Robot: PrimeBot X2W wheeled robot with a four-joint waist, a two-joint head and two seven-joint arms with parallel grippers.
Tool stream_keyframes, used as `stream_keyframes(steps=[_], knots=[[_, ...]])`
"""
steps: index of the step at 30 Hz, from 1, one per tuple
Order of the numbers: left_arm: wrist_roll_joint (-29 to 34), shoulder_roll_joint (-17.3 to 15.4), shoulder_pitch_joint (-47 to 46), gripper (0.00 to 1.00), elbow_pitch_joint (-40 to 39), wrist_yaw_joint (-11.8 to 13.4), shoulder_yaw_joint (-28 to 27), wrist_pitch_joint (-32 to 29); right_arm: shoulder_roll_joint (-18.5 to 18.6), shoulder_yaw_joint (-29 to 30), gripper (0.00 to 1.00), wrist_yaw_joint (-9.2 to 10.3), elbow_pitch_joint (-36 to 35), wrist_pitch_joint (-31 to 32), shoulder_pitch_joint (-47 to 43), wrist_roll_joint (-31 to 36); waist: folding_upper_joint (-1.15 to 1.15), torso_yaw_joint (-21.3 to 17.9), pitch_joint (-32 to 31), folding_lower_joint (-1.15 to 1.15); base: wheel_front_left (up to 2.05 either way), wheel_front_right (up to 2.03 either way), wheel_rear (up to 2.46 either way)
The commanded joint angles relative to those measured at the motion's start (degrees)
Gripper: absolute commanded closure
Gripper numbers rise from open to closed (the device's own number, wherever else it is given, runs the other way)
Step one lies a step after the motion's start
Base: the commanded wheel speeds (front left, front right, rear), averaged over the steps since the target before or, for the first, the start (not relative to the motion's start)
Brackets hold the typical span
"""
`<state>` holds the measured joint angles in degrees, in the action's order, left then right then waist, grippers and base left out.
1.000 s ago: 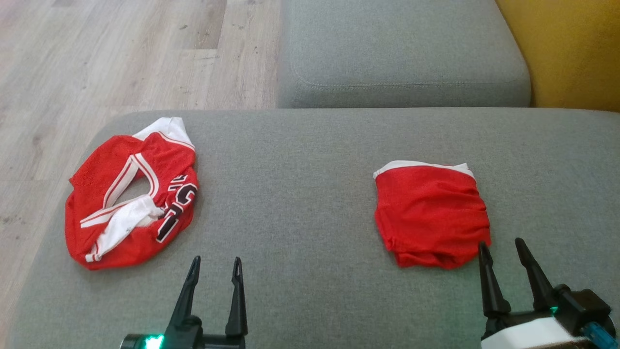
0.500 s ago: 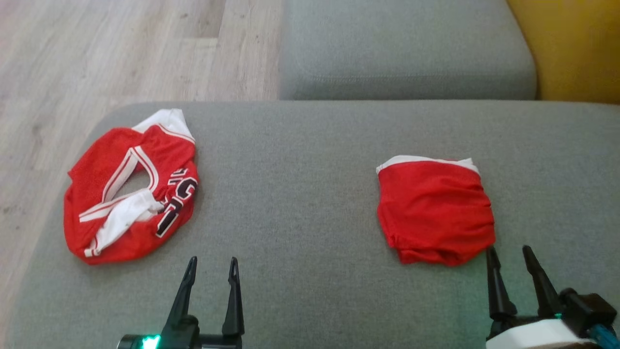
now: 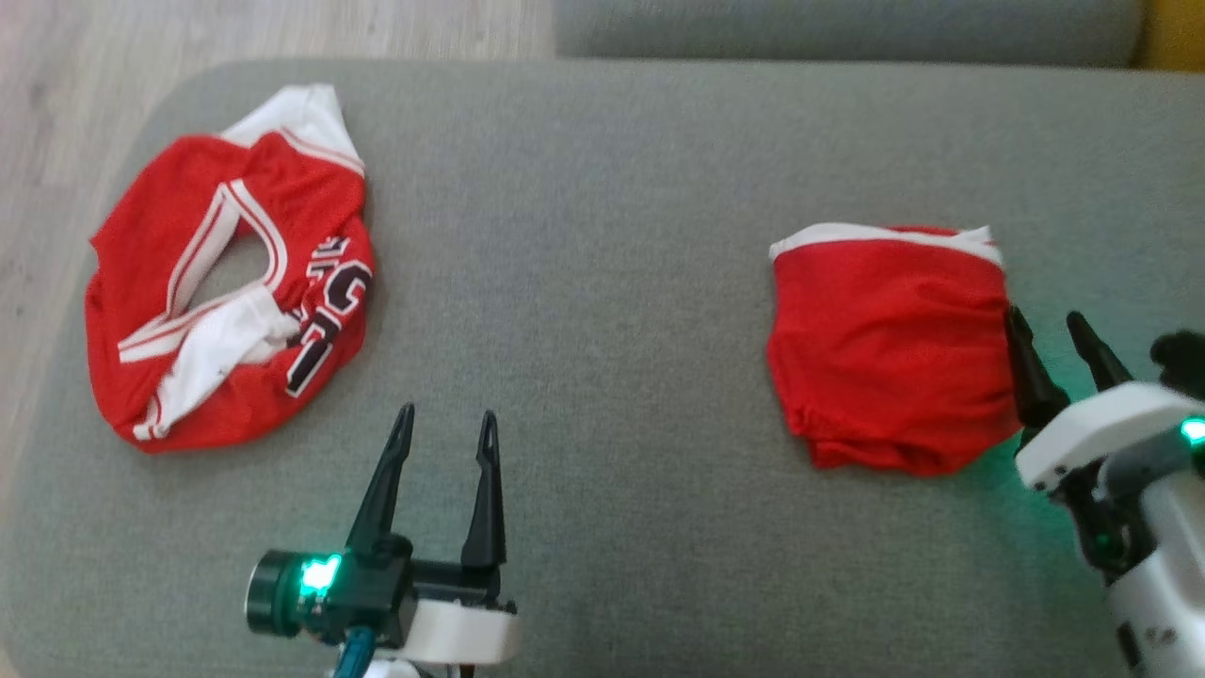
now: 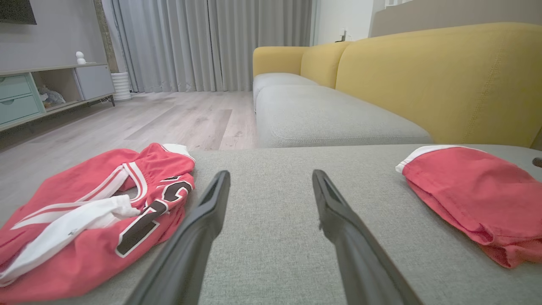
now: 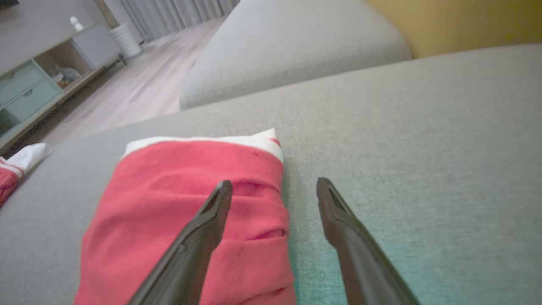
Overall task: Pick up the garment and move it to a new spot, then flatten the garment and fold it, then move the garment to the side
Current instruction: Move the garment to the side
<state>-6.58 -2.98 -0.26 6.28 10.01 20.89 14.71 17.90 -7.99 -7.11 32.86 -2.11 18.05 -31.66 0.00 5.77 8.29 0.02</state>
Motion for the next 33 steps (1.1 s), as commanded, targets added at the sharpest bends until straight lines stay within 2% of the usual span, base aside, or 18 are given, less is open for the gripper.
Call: stream_keyframes(steps=[1,4,5,6,7,13,19,26,29,32,33], knots=[[-0.21,0.10,-1.64,0.00,-1.81,-0.02,-0.98,0.29,1.83,-1.87,0.00,-0.37,-0.32,0.93,0.99,-1.29,0.00,0.80,2.20,-0.02,0.00,0.00,0.00],[-0.55,0.10,-2.78,0.00,-1.53,0.28,-0.24,0.29,3.59,-4.57,0.02,-0.37,2.97,4.51,3.55,-4.89,0.00,1.09,3.26,-0.02,0.00,0.00,0.00],[-0.62,0.10,-3.05,0.00,-1.44,0.39,-0.04,0.29,3.72,-5.45,0.27,-0.37,3.88,5.89,4.05,-6.54,0.00,1.15,3.42,-0.02,0.00,0.00,0.00],[-0.69,0.10,-3.23,0.00,-1.33,0.49,0.13,0.29,3.75,-6.40,0.72,-0.37,4.30,7.10,4.44,-8.40,0.00,1.17,3.53,-0.02,0.00,0.00,0.00],[-0.75,0.10,-3.36,0.00,-1.27,0.60,0.26,0.29,4.00,-7.26,1.00,-0.37,4.35,7.72,4.75,-10.01,0.00,1.15,3.64,-0.02,0.00,0.00,0.00],[-0.79,0.10,-3.66,0.00,-1.57,1.01,0.01,0.29,8.93,-10.85,1.00,-0.37,3.52,5.59,6.68,-13.35,0.00,-0.87,5.17,-0.02,0.00,0.00,0.00],[-0.24,0.10,-5.81,0.00,-2.50,0.43,-0.11,0.29,18.17,-11.85,1.00,-0.37,4.70,5.77,9.74,-10.74,0.00,-4.45,9.69,-0.02,0.00,0.00,0.00],[0.29,0.10,-10.82,0.00,-2.98,-0.70,1.06,0.29,28.84,-6.76,1.00,-0.37,6.09,5.23,12.73,-7.32,0.00,-7.24,16.49,-0.02,0.00,0.00,0.00],[0.21,0.10,-12.92,0.00,-3.03,-1.07,1.51,0.29,31.77,-3.30,1.00,-0.37,6.69,5.11,13.59,-4.72,0.00,-7.90,18.90,-0.02,0.00,0.00,0.00],[-0.10,0.10,-14.44,0.00,-2.89,-1.07,1.92,0.29,32.81,0.24,1.00,-0.37,7.05,4.70,14.04,-2.00,0.00,-8.27,20.12,-0.02,0.00,0.00,0.00],[-0.27,0.10,-14.77,0.00,-2.78,-1.00,2.08,0.29,32.78,1.34,0.53,-0.37,7.21,4.45,14.12,-0.89,0.00,-8.30,20.21,-0.02,0.00,0.00,0.00]])
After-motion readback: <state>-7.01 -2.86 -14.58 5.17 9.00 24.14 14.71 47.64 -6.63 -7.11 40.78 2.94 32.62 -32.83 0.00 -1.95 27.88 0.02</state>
